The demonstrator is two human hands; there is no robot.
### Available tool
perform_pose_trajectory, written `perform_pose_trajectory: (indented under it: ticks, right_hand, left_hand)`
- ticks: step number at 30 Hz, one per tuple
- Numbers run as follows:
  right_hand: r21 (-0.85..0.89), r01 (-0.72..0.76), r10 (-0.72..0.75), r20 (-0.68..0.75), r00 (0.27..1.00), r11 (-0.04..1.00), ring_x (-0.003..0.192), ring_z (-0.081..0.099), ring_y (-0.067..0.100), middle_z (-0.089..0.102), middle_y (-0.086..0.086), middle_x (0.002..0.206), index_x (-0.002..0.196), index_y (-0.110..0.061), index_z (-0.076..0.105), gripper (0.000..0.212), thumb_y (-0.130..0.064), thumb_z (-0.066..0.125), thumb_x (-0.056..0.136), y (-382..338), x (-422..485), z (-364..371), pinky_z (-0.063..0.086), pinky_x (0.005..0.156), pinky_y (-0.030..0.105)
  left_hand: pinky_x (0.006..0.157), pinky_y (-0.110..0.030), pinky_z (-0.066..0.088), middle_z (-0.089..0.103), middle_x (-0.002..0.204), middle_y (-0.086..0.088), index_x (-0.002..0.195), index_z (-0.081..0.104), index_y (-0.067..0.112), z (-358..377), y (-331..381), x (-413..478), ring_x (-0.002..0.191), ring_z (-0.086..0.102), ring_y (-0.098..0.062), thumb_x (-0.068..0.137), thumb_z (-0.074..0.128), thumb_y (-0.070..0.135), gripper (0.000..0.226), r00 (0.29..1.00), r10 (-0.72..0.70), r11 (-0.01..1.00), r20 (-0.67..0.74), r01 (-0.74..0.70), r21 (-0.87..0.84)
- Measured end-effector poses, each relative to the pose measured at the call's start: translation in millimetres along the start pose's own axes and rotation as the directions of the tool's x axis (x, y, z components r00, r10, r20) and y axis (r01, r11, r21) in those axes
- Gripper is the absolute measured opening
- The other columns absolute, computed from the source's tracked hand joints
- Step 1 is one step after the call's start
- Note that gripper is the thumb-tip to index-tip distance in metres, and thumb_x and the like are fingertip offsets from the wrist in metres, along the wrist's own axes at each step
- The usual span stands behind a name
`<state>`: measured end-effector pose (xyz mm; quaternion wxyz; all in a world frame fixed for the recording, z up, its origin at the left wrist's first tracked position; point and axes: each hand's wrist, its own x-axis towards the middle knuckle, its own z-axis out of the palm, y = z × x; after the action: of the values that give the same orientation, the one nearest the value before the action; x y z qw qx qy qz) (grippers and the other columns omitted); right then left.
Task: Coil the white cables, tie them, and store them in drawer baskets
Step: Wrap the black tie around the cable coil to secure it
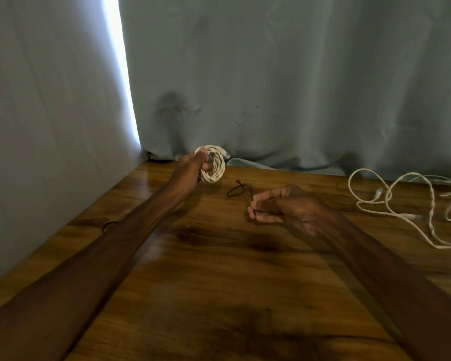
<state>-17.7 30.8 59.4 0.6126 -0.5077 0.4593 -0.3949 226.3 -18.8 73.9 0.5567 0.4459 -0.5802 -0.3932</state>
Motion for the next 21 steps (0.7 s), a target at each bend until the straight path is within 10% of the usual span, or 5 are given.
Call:
perform_pose_trajectory:
  ticks: [21]
  right_hand:
    - [0.059, 0.151, -0.148, -0.049, 0.988, 0.987, 0.087, 0.077, 0.026, 0.076, 0.024, 0.105, 0.111, 0.006, 0.072, 0.025, -0.009, 0.069, 0.092, 4.0, -23.9, -21.7, 0.065, 0.073, 0.03]
  left_hand:
    - [0.052, -0.015, 0.041, 0.047, 0.06, 0.006, 0.084, 0.054, 0.014, 21.3, -19.5, -11.3, 0.053, 0.049, -0.004, 0.111, 0.037, 0.03, 0.036, 0.993, -0.025, 1.0, 0.116, 0.024, 0.007]
